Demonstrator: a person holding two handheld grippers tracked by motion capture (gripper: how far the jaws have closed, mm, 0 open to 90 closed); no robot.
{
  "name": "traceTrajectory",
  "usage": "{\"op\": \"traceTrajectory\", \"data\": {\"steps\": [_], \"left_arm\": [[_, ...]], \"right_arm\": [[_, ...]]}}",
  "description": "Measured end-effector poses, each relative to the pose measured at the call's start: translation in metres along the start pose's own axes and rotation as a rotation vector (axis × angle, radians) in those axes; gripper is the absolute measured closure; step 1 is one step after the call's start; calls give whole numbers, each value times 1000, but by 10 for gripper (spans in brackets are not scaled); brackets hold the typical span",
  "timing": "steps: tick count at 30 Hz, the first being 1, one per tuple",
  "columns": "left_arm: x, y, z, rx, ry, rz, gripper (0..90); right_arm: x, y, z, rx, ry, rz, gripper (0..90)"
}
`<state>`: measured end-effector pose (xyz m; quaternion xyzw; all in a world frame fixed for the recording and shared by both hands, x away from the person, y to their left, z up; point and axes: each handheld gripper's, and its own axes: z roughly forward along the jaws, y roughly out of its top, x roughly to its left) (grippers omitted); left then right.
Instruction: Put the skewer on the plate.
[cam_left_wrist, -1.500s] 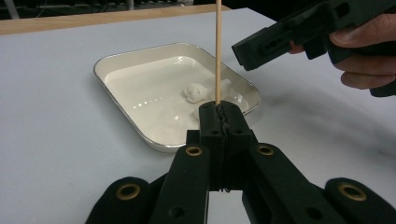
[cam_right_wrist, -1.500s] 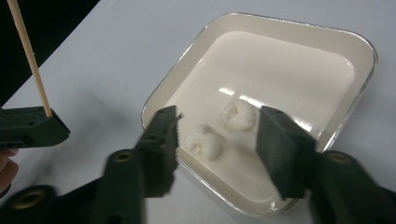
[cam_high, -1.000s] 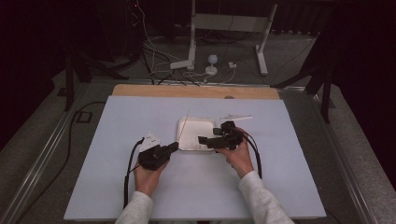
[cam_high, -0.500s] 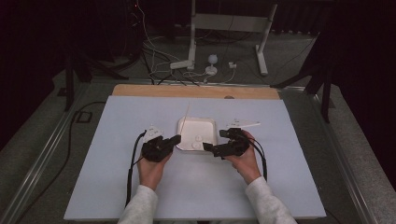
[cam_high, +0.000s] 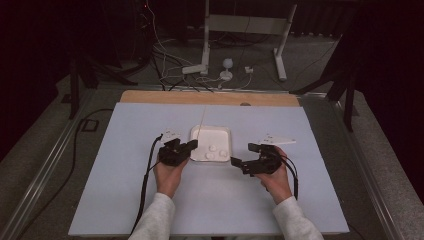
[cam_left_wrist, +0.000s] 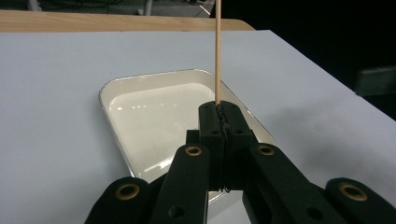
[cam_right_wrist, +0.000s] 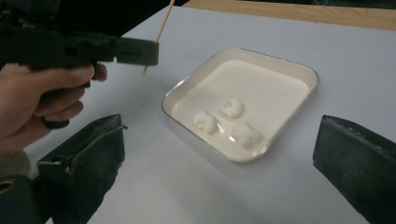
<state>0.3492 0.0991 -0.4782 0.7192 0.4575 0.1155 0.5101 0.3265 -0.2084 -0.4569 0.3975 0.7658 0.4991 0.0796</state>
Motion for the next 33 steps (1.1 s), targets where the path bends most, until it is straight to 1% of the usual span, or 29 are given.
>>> {"op": "traceTrajectory", "data": {"steps": [2,5,8,17,20,23,28,31,33], "left_arm": [[0,1,4,9,2,0,900],[1,2,10,20,8,-2,900],[2,3,15,35,16,-2,900],[2,0,31,74,43,-14,900],[3,-2,36,88,55,-24,900],[2,-5,42,105,62,-34,900],[0,-10,49,143,72,-37,900],[-1,-13,51,157,79,-53,900],[-1,-15,52,176,94,-65,900]], "right_arm": [[-2,-5,-6,-4,-13,-5,22],[-6,-11,-12,8,-37,-10,22],[-10,-16,-20,6,-39,6,22],[-20,-27,-44,-1,-71,19,22],[-22,-29,-48,-7,-77,26,22],[-23,-30,-50,-11,-77,29,22],[-21,-30,-49,-9,-76,21,22],[-21,-30,-50,-12,-78,21,22],[-22,-30,-50,-12,-78,22,22]]}}
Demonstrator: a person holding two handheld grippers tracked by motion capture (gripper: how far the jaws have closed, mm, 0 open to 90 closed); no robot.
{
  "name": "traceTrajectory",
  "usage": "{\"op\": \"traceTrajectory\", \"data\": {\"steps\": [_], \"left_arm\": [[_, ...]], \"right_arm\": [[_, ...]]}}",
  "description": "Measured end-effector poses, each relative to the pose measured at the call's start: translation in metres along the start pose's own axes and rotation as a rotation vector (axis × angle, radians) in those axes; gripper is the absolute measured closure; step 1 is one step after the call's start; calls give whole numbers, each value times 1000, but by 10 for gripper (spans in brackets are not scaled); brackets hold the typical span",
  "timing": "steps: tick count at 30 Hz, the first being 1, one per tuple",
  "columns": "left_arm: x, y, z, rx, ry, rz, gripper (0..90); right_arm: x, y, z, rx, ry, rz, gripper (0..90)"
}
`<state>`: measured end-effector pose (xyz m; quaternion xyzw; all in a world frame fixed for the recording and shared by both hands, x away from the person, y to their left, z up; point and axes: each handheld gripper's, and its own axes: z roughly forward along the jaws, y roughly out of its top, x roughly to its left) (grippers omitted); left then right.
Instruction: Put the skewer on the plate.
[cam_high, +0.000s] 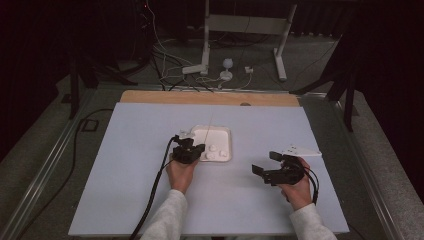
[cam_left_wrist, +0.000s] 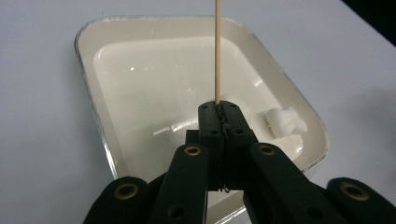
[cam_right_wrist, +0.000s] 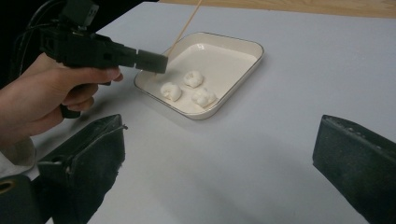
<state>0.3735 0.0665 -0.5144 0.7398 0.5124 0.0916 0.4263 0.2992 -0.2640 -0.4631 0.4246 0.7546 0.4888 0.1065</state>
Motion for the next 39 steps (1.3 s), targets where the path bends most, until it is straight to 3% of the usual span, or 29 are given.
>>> {"op": "traceTrajectory", "data": {"steps": [9,14,16,21,24,30,39], "left_arm": [[4,-6,2,18,14,-71,879],[4,-6,0,-11,-9,-65,648],[5,-4,-2,-23,-31,-75,594],[7,-4,-3,-19,-30,-78,508],[7,-3,-7,-39,-56,-82,437],[6,2,-26,-87,-91,-40,273],[9,7,-82,-210,-127,67,102]], "right_arm": [[1,0,1,6,2,-1,23],[1,0,1,6,3,-5,23],[2,0,2,6,3,-6,23],[3,-1,2,9,5,-10,23],[3,-1,2,8,5,-10,23],[3,-1,0,5,5,-13,22],[5,-2,-5,-11,-8,-31,22]]}}
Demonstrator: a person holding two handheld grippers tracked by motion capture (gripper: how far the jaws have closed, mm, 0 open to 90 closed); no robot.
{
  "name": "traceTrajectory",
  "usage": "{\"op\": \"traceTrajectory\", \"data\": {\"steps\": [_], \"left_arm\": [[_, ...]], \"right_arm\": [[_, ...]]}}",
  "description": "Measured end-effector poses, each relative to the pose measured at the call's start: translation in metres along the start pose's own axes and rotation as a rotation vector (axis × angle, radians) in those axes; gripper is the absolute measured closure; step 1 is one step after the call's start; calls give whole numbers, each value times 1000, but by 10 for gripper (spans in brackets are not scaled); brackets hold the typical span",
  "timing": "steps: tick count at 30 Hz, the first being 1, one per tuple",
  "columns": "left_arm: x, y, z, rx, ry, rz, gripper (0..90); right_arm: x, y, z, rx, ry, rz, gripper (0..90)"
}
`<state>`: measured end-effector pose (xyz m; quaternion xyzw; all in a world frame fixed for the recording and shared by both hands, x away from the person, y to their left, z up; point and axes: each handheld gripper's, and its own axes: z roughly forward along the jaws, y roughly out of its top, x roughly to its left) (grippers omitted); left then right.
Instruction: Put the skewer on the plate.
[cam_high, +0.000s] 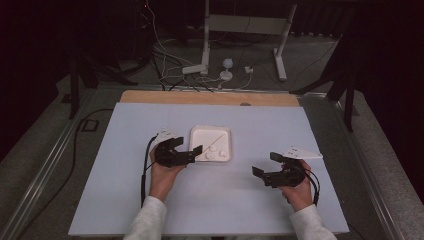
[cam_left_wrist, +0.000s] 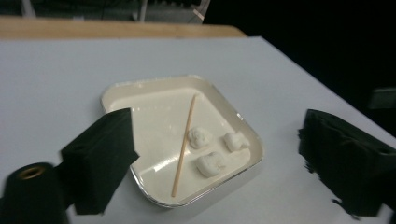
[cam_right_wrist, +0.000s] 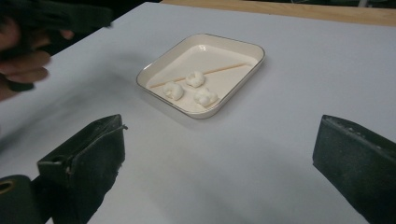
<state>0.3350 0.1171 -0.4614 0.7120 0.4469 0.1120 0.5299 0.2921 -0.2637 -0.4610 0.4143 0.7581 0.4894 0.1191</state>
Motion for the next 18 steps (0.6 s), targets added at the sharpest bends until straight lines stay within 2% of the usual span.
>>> {"op": "traceTrajectory", "data": {"steps": [4,6,11,14,18], "left_arm": [[1,1,-22,-27,23,52,22],[3,-2,-34,-42,57,90,8],[9,-11,-55,-83,77,118,7],[14,-18,-66,-101,103,140,7],[21,-27,-81,-143,125,137,8]], "right_arm": [[3,-1,-5,-13,-9,-23,22],[4,-3,-7,-20,-16,-30,22],[5,-8,-14,-46,-26,-59,22],[4,-11,-18,-69,-36,-66,11],[1,-15,-22,-96,-48,-63,9]]}}
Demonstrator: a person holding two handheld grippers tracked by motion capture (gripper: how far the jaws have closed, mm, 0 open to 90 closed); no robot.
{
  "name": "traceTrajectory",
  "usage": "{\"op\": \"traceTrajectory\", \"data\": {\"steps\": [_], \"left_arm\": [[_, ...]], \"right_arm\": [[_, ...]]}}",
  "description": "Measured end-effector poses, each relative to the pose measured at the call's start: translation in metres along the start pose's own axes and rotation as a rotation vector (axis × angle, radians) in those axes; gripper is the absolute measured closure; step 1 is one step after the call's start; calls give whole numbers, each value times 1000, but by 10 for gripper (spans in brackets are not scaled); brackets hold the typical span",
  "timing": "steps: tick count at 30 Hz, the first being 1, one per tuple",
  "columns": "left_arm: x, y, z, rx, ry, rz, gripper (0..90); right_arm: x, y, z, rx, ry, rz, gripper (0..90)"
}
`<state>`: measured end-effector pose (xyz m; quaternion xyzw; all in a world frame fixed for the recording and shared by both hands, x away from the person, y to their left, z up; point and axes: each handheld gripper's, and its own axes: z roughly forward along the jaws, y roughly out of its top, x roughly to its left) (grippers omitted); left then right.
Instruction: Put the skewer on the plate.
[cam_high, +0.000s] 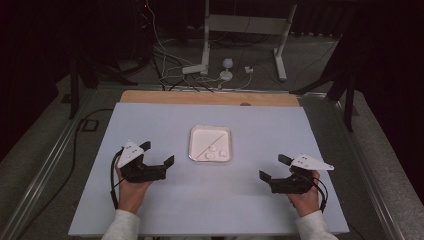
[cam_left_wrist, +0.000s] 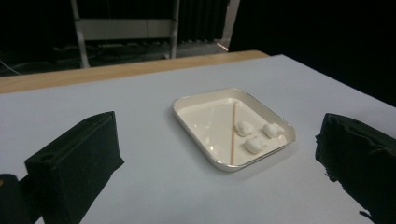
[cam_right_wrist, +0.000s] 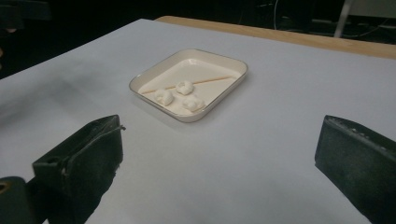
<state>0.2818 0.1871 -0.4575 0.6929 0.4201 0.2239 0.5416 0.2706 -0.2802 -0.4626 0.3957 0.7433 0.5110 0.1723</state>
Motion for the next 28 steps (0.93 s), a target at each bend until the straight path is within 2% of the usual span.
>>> {"op": "traceTrajectory", "data": {"steps": [8,14,18,28], "left_arm": [[13,-7,-24,-59,54,-12,8],[19,-12,-36,-70,75,-26,8],[21,-14,-41,-73,83,-18,8],[24,-18,-46,-66,100,-14,8]], "right_arm": [[-4,-8,-7,-27,-27,-3,9],[-8,-10,-13,-53,-40,0,9],[-12,-13,-17,-64,-45,6,9],[-24,-19,-25,-89,-48,33,9]]}}
